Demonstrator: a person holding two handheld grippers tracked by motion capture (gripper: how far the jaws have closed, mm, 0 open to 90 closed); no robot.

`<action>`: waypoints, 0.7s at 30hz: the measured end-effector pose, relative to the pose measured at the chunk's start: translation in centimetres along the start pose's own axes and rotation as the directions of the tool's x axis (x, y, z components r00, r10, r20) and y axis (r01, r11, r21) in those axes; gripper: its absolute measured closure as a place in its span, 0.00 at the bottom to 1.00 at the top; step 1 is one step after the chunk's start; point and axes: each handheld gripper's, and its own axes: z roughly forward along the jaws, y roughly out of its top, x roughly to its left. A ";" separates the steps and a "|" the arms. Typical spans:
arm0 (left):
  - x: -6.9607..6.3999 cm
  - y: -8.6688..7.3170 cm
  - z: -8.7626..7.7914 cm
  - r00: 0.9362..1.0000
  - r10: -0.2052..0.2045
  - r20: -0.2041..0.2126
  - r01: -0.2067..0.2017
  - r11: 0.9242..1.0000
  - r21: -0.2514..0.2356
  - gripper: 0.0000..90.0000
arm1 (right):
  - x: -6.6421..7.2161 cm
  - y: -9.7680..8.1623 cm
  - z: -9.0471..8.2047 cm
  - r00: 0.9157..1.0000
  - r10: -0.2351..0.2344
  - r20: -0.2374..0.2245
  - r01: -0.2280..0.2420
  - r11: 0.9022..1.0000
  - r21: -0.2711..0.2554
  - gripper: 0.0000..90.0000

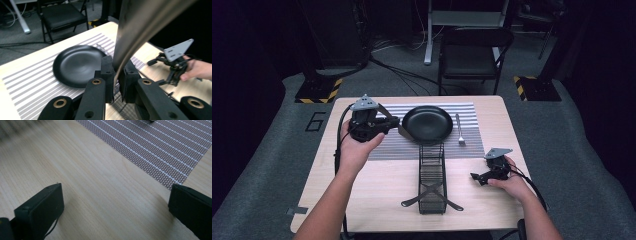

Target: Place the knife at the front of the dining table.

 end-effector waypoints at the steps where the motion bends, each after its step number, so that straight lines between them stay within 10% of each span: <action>1: 0.7 -0.6 0.3 1.000 -0.007 -0.012 0.007 1.000 0.008 0.92 | 0.0 0.0 0.0 1.000 0.000 0.000 0.000 1.000 0.000 0.00; 21: 6.6 -6.4 2.8 0.981 -0.111 -0.162 0.123 0.990 0.066 0.92 | 0.0 0.0 0.0 1.000 0.000 0.000 0.000 1.000 0.000 0.00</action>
